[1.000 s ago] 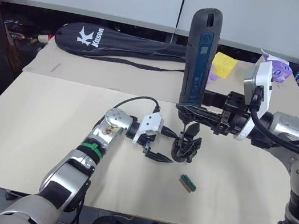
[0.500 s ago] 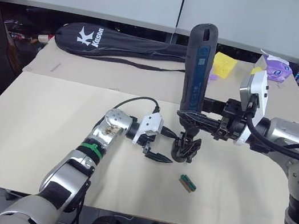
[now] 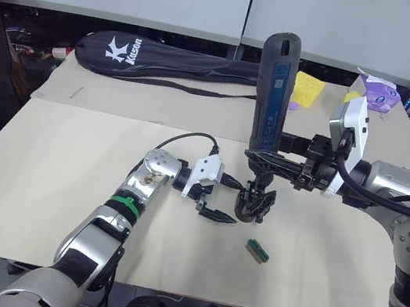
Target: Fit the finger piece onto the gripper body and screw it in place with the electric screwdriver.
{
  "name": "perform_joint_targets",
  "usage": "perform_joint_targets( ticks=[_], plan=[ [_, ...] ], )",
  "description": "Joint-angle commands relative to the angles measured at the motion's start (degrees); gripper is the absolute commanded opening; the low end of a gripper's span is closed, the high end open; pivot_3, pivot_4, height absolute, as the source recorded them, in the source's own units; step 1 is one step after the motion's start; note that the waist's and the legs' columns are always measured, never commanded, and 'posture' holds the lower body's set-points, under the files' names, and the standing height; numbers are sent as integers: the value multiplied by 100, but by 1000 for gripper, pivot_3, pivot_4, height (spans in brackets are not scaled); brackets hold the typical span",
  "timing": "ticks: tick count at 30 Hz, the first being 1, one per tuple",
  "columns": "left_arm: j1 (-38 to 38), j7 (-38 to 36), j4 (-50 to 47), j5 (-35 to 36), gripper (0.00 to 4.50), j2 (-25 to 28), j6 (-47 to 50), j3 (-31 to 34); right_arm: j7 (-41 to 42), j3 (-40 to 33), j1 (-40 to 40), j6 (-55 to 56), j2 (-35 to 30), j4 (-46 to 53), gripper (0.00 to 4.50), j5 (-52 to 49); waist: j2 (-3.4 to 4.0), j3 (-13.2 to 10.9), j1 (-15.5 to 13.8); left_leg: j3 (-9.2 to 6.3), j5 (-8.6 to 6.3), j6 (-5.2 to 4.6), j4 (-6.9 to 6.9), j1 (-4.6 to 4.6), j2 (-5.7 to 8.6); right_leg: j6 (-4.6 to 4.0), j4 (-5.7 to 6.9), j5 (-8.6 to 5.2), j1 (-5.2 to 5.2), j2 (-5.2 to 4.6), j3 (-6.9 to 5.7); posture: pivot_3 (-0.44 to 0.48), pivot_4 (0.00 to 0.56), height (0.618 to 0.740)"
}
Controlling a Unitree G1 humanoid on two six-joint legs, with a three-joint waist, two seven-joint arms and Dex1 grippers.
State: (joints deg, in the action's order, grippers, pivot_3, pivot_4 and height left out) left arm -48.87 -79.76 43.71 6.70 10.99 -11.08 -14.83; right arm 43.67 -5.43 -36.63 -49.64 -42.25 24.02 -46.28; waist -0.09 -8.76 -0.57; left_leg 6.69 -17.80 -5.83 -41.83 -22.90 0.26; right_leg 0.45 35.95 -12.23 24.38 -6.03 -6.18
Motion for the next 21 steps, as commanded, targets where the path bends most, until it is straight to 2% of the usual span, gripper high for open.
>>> perform_joint_targets(
  ticks=[1,21],
  plan=[
    [-29,14,-87,-7,4500,-17,-64,31,5,-222,-243,200,19,145,1897,-86,0,0,0,0,0,0,0,0,0,0,0,0,0,0,0,0,150,740],
    [-41,30,-55,12,4500,-34,-40,43,-148,-223,-277,-13,33,236,1897,-305,0,0,-4,0,0,0,0,0,0,0,0,0,-1,0,0,0,150,740]
  ],
)
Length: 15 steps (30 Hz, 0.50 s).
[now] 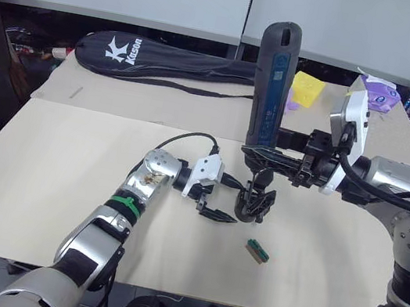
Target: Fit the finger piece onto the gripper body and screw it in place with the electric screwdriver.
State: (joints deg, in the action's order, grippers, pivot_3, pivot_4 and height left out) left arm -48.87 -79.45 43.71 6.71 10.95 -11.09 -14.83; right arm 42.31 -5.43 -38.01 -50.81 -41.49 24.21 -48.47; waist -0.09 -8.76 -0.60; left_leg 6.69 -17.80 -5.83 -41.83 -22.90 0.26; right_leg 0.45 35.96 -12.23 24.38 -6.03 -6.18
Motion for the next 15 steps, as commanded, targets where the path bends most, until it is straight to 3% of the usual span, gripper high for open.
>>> perform_joint_targets(
  ticks=[1,15],
  plan=[
    [-42,-1,-56,10,4500,-28,-42,43,-7,-213,-116,123,-53,220,1897,-64,0,0,0,0,0,0,0,0,0,0,0,0,0,0,0,0,150,740],
    [-49,4,-56,-11,4500,-21,-74,31,63,-204,-72,177,-92,208,1897,77,0,0,2,0,0,0,0,0,0,0,0,0,0,0,0,0,150,740]
  ],
)
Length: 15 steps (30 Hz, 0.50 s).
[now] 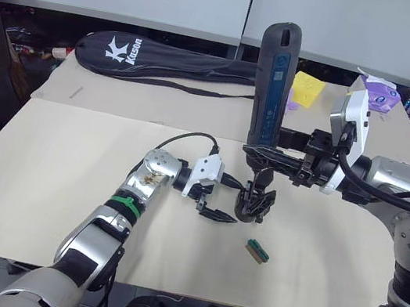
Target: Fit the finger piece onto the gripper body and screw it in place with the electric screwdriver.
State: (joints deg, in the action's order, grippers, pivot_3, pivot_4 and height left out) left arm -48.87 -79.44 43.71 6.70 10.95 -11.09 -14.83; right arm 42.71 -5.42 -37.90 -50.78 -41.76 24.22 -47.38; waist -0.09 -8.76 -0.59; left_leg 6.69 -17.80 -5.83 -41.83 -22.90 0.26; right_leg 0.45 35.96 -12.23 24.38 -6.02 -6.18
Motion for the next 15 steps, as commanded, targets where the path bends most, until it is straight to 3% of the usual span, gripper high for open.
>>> perform_joint_targets(
  ticks=[1,15],
  plan=[
    [-51,5,-50,-12,4500,-25,-77,31,26,-200,-80,178,-62,201,1897,-26,0,0,0,0,0,0,0,0,0,0,0,0,0,0,0,0,150,740],
    [-47,20,-43,-19,4500,-40,-93,26,118,-220,88,263,-58,220,1897,129,0,0,0,0,0,0,0,0,0,0,0,0,0,0,0,0,150,740]
  ],
)
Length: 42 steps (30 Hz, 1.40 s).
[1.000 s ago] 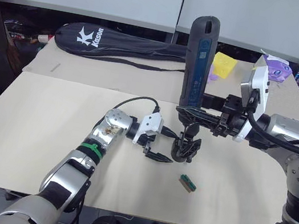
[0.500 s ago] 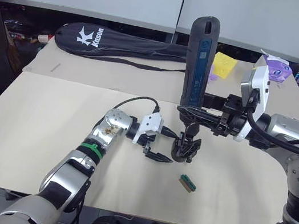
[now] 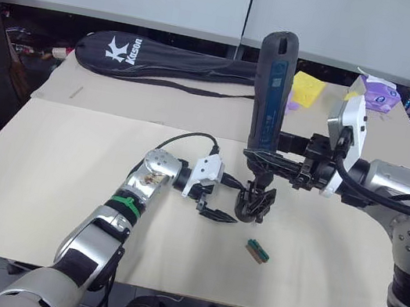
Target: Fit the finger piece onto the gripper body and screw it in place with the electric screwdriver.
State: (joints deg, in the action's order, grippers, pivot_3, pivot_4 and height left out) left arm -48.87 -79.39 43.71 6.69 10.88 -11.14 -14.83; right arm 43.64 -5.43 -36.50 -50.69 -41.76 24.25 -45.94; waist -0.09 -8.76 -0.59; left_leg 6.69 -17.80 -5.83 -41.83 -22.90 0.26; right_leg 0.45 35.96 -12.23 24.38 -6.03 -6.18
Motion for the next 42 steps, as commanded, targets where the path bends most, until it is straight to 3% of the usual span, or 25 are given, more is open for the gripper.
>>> perform_joint_targets(
  ticks=[1,21,40,42],
  plan=[
    [-46,14,-45,-18,4500,-34,-89,25,23,-219,-56,246,-51,226,1897,-19,0,0,-1,0,0,0,0,0,0,0,0,0,0,0,0,0,150,740],
    [-130,174,221,-124,4500,-114,-155,20,-123,-132,-2,293,89,218,1897,75,0,0,-2,0,0,0,0,0,0,0,0,0,0,0,0,0,150,740],
    [-570,955,1574,-564,4500,-736,-583,89,-84,-198,740,1175,169,470,1897,399,0,0,-10,-1,0,0,-1,5,3,1,-5,-1,-5,-1,0,0,150,740],
    [-668,1073,1754,-529,3949,-841,-510,182,-47,-237,875,1271,189,537,1897,364,-1,0,-15,-1,0,0,0,4,3,1,-7,-1,-5,-1,0,0,150,740]
  ],
)
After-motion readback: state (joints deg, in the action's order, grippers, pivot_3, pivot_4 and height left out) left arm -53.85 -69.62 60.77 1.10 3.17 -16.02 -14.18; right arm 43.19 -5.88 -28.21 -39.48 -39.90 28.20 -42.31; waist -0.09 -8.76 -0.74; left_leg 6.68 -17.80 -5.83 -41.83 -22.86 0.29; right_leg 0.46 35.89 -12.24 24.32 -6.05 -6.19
